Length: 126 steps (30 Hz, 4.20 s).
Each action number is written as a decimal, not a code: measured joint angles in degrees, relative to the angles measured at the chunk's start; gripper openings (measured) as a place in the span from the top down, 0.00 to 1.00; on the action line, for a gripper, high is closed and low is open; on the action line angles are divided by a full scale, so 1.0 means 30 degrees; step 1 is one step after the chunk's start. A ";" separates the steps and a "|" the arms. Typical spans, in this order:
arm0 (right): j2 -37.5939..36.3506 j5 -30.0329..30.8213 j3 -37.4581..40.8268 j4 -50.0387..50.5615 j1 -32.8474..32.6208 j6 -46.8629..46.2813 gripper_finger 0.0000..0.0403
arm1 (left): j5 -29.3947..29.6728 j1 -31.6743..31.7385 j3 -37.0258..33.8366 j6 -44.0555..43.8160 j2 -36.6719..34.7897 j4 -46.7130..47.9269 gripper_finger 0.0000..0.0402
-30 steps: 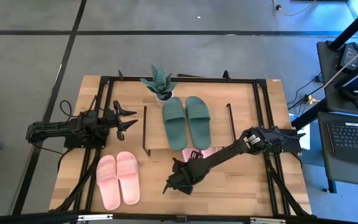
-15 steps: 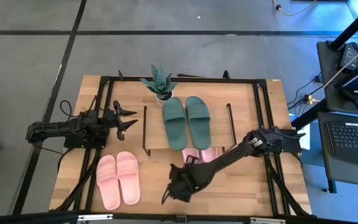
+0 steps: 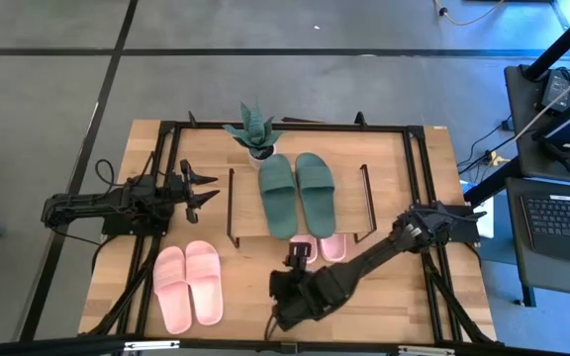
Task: Pick and place slides into the shelf
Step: Put the right pink slide under the shelf
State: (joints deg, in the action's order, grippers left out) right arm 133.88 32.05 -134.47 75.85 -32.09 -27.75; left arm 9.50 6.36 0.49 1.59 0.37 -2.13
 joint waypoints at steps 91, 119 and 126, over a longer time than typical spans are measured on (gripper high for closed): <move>-4.3189 0.0295 3.7460 -1.8794 0.3321 1.3408 0.45 | -0.3109 -0.4244 0.7253 0.1667 0.7347 0.1838 0.59; -4.3182 0.0323 3.7445 -1.7172 0.3321 1.1426 0.45 | 0.6231 -1.8481 2.7507 -1.9522 2.9809 2.3793 0.59; -4.3182 0.0301 3.7445 -1.7092 0.3321 1.1419 0.45 | 0.4527 -1.8518 2.7634 -2.2486 3.2519 2.5334 0.59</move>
State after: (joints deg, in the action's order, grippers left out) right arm 4.34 32.95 -22.13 24.58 -22.13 6.50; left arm 23.08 -49.19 83.40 -65.86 97.93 73.87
